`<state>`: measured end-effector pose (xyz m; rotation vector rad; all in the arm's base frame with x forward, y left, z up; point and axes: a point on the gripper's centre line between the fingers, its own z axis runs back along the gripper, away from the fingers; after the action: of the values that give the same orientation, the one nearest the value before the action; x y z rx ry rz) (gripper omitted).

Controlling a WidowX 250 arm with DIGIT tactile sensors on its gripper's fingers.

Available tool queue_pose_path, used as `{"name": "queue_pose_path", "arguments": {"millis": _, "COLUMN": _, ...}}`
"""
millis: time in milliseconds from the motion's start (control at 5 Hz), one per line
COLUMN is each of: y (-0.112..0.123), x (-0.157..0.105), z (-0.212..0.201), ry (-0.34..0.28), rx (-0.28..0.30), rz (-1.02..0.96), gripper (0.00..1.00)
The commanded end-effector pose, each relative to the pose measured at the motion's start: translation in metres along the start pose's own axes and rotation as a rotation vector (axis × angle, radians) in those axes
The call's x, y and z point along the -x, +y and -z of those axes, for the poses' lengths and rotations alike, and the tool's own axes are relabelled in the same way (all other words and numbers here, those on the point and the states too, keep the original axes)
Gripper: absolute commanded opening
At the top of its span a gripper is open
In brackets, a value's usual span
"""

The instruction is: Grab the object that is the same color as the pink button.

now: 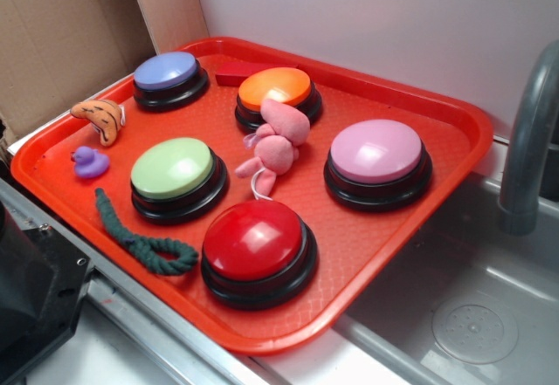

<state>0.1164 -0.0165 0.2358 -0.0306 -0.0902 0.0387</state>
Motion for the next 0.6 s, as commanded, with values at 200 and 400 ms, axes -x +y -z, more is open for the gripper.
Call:
{"name": "queue_pose_path", "arguments": {"millis": 200, "y": -0.006, "x": -0.027, "z": 0.025, "ry": -0.01, "rx": -0.064, "rz": 0.033, "gripper": 1.0}}
{"name": "queue_pose_path", "arguments": {"millis": 400, "y": -0.022, "x": -0.052, "z": 0.05, "ry": -0.034, "rx": -0.069, "rz": 0.075, "gripper": 1.0}}
